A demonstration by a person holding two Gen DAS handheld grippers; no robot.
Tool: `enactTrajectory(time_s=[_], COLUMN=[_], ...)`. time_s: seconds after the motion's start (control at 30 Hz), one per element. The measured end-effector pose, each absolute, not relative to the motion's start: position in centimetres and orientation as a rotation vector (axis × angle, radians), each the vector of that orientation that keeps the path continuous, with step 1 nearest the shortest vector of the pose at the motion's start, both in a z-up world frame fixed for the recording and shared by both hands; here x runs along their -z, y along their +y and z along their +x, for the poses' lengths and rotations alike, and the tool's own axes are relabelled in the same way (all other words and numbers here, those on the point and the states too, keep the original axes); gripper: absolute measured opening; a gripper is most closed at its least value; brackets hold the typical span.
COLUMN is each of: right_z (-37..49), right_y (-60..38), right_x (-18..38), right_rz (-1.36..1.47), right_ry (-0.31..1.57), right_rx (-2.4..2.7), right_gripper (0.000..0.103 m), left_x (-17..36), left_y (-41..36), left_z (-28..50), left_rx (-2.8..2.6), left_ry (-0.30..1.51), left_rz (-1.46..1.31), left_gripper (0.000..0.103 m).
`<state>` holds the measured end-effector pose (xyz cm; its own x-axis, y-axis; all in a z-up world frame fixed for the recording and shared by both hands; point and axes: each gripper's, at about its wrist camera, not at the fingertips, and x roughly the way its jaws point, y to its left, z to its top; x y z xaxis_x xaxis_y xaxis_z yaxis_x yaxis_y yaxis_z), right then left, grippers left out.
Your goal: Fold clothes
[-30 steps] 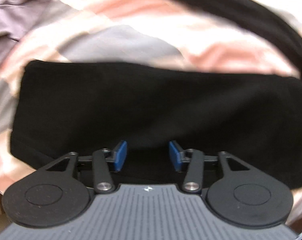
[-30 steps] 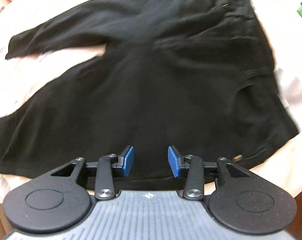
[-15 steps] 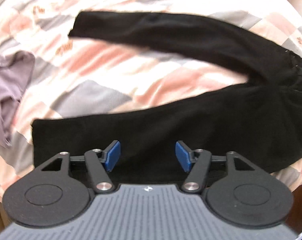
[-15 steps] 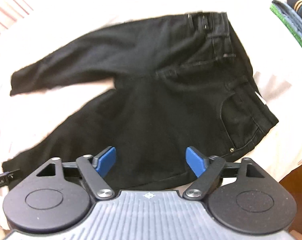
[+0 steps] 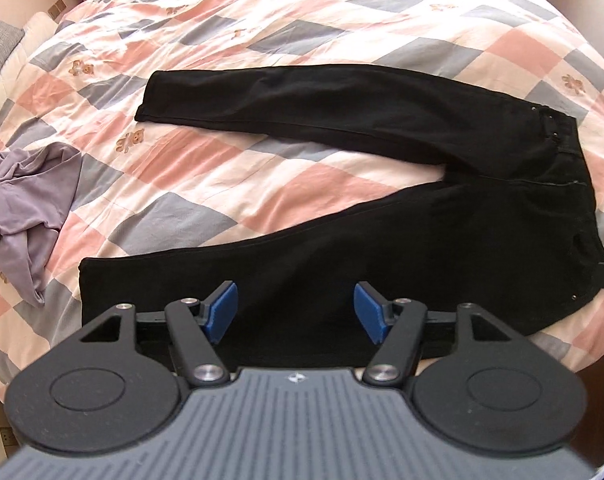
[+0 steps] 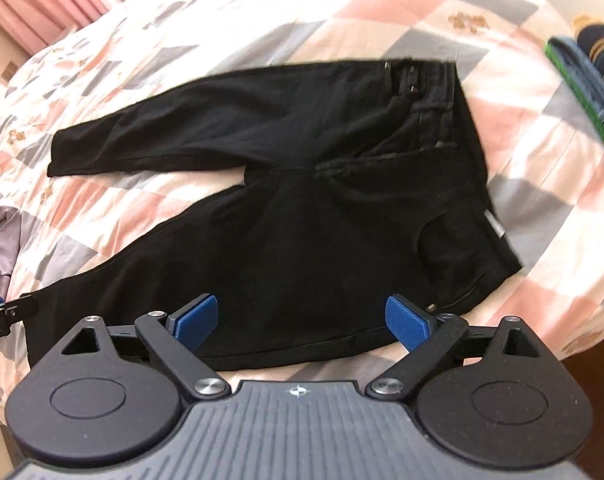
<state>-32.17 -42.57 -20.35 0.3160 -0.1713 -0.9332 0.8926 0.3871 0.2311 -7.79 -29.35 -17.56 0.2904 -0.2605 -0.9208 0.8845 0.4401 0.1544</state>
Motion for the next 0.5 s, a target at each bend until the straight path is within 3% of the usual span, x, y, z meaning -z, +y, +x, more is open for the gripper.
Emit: enactTrajectory(time_s=[0.5], right_z=[-33.4], right_y=[-36.7], right_x=[16.5], right_rz=[0.891], right_ry=[0.913], right_rx=[0.966], right_gripper=[0.095], left_x=[14.0], left_y=[-22.5], left_z=[-5.3], left_rx=[0.973], left_ry=[0.882], left_rz=[0.804], left_gripper=[0.067])
